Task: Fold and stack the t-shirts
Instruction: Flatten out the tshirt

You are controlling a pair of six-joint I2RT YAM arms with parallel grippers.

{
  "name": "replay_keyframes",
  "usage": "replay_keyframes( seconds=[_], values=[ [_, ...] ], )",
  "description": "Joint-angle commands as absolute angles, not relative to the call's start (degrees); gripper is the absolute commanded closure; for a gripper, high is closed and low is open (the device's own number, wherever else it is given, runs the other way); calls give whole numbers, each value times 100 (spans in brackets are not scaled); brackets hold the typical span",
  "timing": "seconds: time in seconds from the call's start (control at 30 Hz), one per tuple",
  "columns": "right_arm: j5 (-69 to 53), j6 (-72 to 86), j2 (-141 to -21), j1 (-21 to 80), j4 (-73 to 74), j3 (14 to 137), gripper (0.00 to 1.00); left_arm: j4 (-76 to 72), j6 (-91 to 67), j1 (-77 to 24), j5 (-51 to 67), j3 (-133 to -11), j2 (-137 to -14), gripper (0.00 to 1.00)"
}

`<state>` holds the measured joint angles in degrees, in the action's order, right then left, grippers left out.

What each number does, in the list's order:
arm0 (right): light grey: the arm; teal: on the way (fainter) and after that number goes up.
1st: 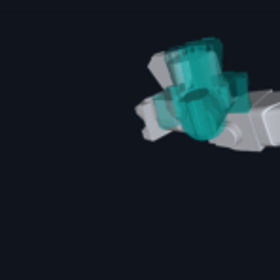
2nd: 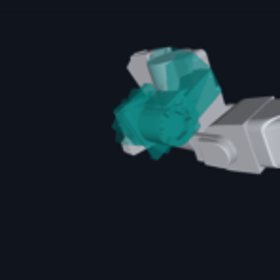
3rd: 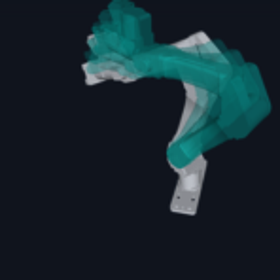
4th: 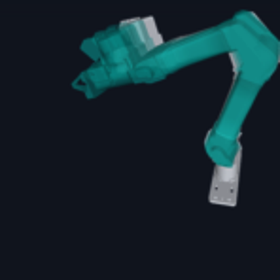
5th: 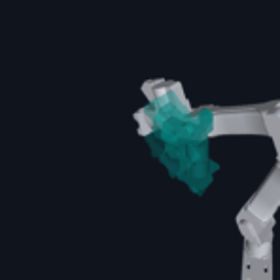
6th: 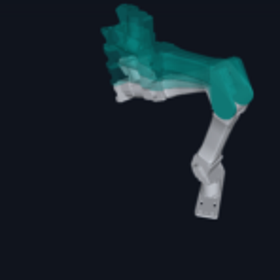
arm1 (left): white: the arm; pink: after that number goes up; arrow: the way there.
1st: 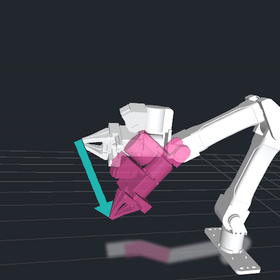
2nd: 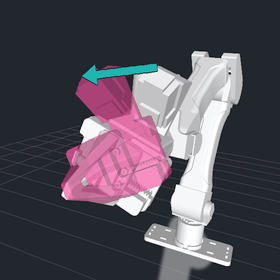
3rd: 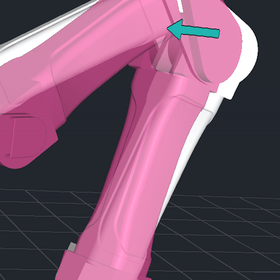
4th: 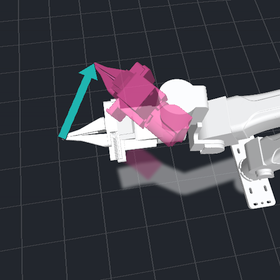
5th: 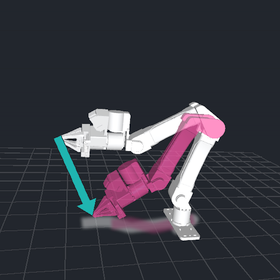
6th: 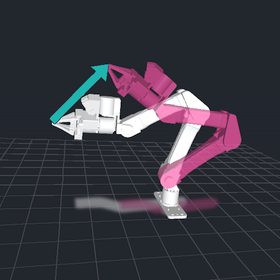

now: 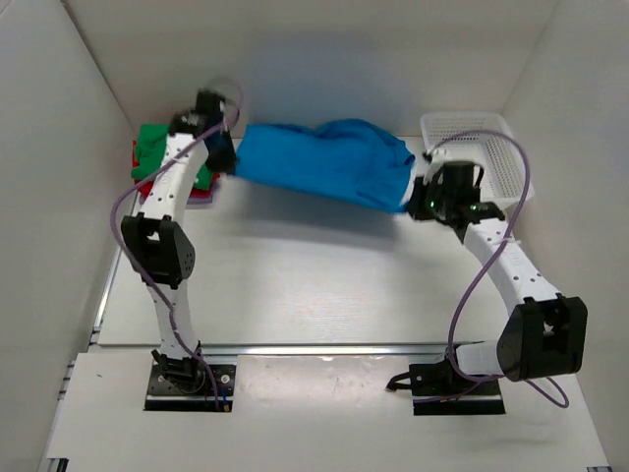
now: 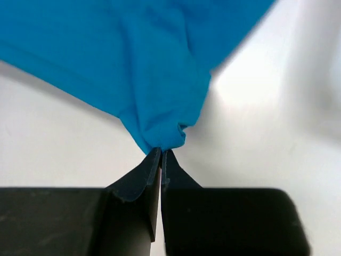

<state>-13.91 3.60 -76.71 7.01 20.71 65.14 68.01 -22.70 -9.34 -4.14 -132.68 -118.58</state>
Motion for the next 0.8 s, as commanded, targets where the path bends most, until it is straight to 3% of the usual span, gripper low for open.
replay_keyframes(
  seconds=[0.0, 0.03, 0.1, 0.3, 0.47, 0.57, 0.77],
  values=[
    [-1144, 878, -7102, 983, 2162, 5846, 100, 6222, -2170, -730, -424, -10536, -10822, 100],
    [-925, 1036, -6962, 1124, 2206, 5488, 100, 5466, -2354, -599, -143, -9242, -9827, 100],
    [-817, 1256, -6733, 1257, 2320, 5029, 100, 4750, -2583, -388, 261, -7478, -9153, 100],
    [-573, 2134, -6206, 1608, 3056, 4149, 100, 4202, -2557, -544, 176, -5953, -8246, 100],
    [-273, 2435, -5793, 2030, 3392, 3946, 59, 4104, -2364, -519, 88, -5450, -8025, 100],
    [-351, 2199, -5538, 1934, 3506, 4051, 49, 4043, -2276, -492, 88, -5274, -7928, 100],
    [-958, 1302, -5869, 2318, 2910, 4209, 61, 4034, -2311, -641, 106, -4887, -7595, 100]
  ],
)
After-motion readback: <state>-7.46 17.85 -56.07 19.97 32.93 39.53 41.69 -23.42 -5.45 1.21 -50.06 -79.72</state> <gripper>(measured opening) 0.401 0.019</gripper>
